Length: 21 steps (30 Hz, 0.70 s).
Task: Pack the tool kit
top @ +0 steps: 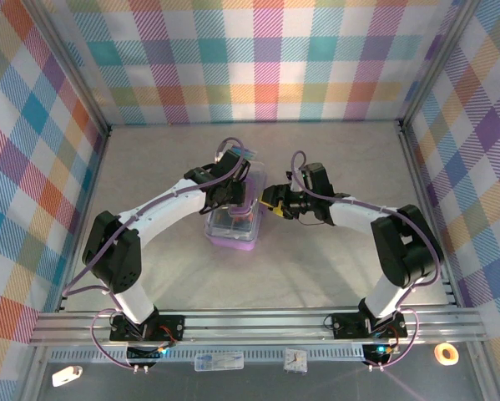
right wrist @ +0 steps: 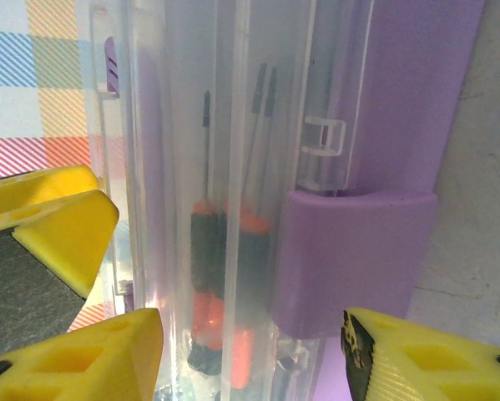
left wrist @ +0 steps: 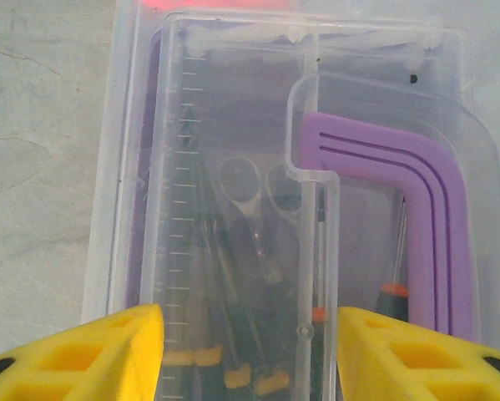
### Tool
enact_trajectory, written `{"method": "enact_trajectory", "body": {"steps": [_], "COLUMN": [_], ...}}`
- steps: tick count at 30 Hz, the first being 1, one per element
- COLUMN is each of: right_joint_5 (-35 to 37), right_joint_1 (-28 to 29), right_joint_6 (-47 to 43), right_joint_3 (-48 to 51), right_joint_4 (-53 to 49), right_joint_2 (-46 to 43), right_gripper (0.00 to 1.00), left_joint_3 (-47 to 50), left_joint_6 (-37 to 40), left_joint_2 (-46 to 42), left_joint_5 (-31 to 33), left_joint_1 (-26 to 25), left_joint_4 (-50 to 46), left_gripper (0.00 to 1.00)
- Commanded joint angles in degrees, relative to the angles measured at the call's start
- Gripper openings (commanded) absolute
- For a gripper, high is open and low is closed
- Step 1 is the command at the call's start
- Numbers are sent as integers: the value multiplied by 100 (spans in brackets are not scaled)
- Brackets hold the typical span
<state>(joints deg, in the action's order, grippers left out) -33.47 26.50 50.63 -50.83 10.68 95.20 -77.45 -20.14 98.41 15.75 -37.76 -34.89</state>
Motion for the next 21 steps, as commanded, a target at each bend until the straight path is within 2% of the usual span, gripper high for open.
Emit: {"method": "enact_trajectory", "body": {"steps": [1, 11, 21], "right_joint_5": [170, 502, 605], "right_joint_1": [20, -280, -620], "right_joint_6": [-330, -821, -871], "right_joint_3": [-199, -69, 536], "right_joint_4": [-475, -1148, -1071], "right_joint_2": [-279, -699, -717], "right_gripper": [59, 60, 60], "left_joint_3": [503, 477, 498], "left_joint_6": [-315, -288, -262], "left_joint_2": [698, 655, 618], "left_joint_5": [-874, -886, -895], "left_joint_1": [-63, -74, -74], "left_joint_4": [-834, -858, -779], "left_gripper": [54, 54, 54]}}
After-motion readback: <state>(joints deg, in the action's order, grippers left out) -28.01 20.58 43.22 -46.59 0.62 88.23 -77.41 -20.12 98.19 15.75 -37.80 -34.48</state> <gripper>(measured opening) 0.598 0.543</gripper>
